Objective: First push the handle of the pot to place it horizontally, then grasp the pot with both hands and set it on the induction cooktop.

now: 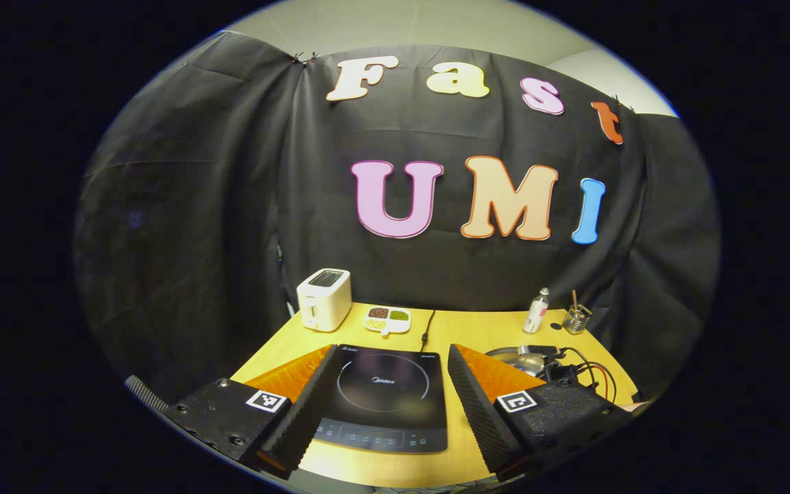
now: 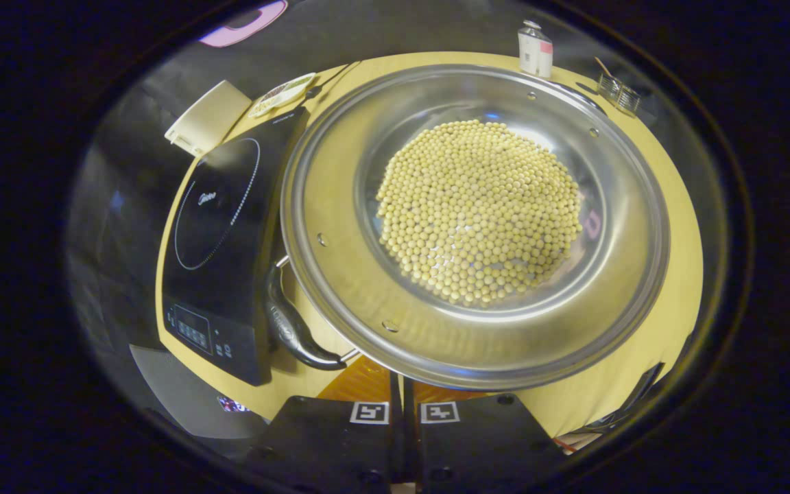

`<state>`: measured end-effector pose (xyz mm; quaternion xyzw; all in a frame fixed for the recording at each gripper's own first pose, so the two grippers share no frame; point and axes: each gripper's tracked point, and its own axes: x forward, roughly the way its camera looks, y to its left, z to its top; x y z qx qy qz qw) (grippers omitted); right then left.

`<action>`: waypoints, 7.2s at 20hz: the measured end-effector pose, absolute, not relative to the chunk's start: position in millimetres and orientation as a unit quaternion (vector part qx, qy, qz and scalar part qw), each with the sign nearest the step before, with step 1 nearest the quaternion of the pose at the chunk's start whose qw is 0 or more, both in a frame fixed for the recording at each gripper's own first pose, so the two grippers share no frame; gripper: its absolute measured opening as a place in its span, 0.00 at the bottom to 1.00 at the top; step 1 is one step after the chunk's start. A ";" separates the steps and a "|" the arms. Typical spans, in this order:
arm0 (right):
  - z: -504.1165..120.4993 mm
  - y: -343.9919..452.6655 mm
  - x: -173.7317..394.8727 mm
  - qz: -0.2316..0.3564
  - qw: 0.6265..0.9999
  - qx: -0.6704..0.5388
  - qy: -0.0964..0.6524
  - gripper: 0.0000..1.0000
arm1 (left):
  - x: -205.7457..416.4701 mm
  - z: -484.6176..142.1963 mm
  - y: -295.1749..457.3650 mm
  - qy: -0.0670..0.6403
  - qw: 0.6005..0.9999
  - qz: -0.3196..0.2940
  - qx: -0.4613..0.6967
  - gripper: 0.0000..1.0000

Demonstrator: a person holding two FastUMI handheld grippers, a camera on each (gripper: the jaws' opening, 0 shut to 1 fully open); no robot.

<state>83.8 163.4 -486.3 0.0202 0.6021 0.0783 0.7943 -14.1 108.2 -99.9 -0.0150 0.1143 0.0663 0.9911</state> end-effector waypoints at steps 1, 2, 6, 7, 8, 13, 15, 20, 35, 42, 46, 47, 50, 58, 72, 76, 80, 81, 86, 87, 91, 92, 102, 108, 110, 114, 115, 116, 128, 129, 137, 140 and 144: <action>-486.8 170.0 85.8 0.079 0.795 0.031 0.600 0.02 | -18.1 -101.9 112.6 0.116 0.990 0.074 -0.017 0.96; -486.8 175.6 90.3 0.079 0.796 0.038 0.599 0.02 | -20.8 -103.9 117.8 0.117 0.990 0.080 -0.020 0.96; -485.0 192.4 104.2 0.068 0.804 0.064 0.587 0.00 | -32.0 -111.8 131.5 0.126 0.987 0.094 -0.031 0.96; -484.8 196.1 107.8 0.063 0.807 0.074 0.583 0.00 | -33.2 -114.7 133.8 0.127 0.987 0.097 -0.031 0.96; -484.4 199.0 112.6 0.056 0.811 0.080 0.577 0.02 | -33.5 -116.5 136.5 0.129 0.986 0.099 -0.029 0.95; -483.9 227.8 136.8 0.038 0.821 0.122 0.556 0.00 | -40.0 -121.3 141.8 0.135 0.985 0.103 -0.032 0.96; -483.3 239.7 145.9 0.036 0.823 0.131 0.552 0.00 | -43.4 -123.8 142.5 0.137 0.985 0.101 -0.033 0.99; -479.6 258.7 177.0 0.022 0.843 0.144 0.518 0.03 | -49.7 -135.8 142.7 0.154 0.984 0.087 -0.031 0.92; -456.1 256.1 199.2 0.042 0.852 0.132 0.504 0.02 | -45.3 -142.2 135.1 0.154 0.985 0.063 -0.050 0.96; -359.1 204.4 154.8 0.097 0.873 0.169 0.447 0.02 | -34.9 -156.4 132.3 0.167 0.983 0.051 -0.063 0.95; -323.9 145.6 159.0 0.090 0.880 0.162 0.438 0.15 | -13.0 -167.0 116.3 0.182 0.981 0.033 -0.065 0.95; -314.1 127.3 160.7 0.089 0.883 0.153 0.435 0.36 | -7.2 -170.1 111.5 0.184 0.981 0.028 -0.061 0.95; -306.2 82.4 165.7 0.075 0.885 0.127 0.442 0.74 | 16.2 -177.7 92.5 0.198 0.979 0.009 -0.052 0.95; -332.1 -5.2 218.8 0.066 0.858 0.118 0.495 0.93 | 108.4 -236.1 16.5 0.302 0.946 -0.074 -0.090 0.96; -413.5 -32.3 266.5 0.127 0.747 0.198 0.622 0.93 | 197.0 -362.6 -32.9 0.501 0.854 -0.073 -0.122 0.96; -430.8 -14.3 269.3 0.156 0.724 0.205 0.639 0.92 | 203.4 -381.1 -38.4 0.528 0.837 -0.064 -0.127 0.96; -444.6 -1.9 273.8 0.173 0.708 0.214 0.651 0.98 | 211.1 -395.6 -47.1 0.541 0.827 -0.067 -0.137 0.95; -445.9 0.2 274.9 0.172 0.705 0.218 0.652 0.98 | 213.6 -399.2 -50.2 0.544 0.824 -0.066 -0.143 0.92; -475.9 -5.4 279.8 0.154 0.713 0.196 0.656 0.65 | 218.2 -411.4 -47.8 0.558 0.816 -0.059 -0.141 0.83; -473.1 -6.5 278.1 0.154 0.705 0.202 0.663 0.51 | 218.8 -414.0 -44.5 0.559 0.816 -0.052 -0.137 0.76; -466.2 -12.2 282.1 0.148 0.701 0.207 0.666 0.47 | 211.1 -417.2 -38.9 0.572 0.808 -0.033 -0.137 0.62; -468.6 -11.2 277.8 0.151 0.701 0.199 0.668 0.47 | 209.4 -417.2 -39.1 0.574 0.806 -0.029 -0.138 0.59; -434.7 -17.8 245.5 0.166 0.713 0.174 0.659 0.48 | 168.1 -383.2 -55.1 0.591 0.795 -0.036 -0.137 0.55; -409.7 -3.5 197.9 0.162 0.716 0.181 0.655 0.54 | 128.7 -353.5 -38.2 0.598 0.791 -0.044 -0.121 0.53; -406.8 10.1 180.4 0.160 0.718 0.184 0.652 0.54 | 115.6 -347.8 -23.1 0.601 0.790 -0.045 -0.116 0.55; -406.3 53.3 149.4 0.153 0.717 0.189 0.654 0.54 | 94.3 -335.3 23.3 0.600 0.793 -0.045 -0.098 0.58; -405.5 64.3 143.5 0.153 0.717 0.188 0.654 0.54 | 91.6 -333.5 37.5 0.596 0.797 -0.046 -0.093 0.55; -404.6 78.1 136.2 0.152 0.718 0.188 0.653 0.54 | 88.5 -329.9 51.7 0.591 0.800 -0.048 -0.089 0.56; -414.4 240.0 129.4 0.128 0.744 0.164 0.635 0.54 | 95.7 -335.3 218.5 0.551 0.828 -0.052 -0.088 0.55; -417.2 252.3 134.4 0.130 0.746 0.164 0.632 0.54 | 100.5 -337.0 230.6 0.546 0.833 -0.046 -0.084 0.55; -438.3 306.7 178.8 0.129 0.770 0.154 0.606 0.54 | 139.0 -337.1 283.9 0.483 0.874 -0.022 -0.055 0.55; -443.1 310.5 194.4 0.126 0.780 0.146 0.596 0.54 | 145.8 -339.7 290.1 0.473 0.879 -0.014 -0.059 0.55; -445.1 311.4 206.6 0.132 0.790 0.146 0.581 0.54 | 146.7 -350.2 290.0 0.476 0.876 -0.014 -0.079 0.55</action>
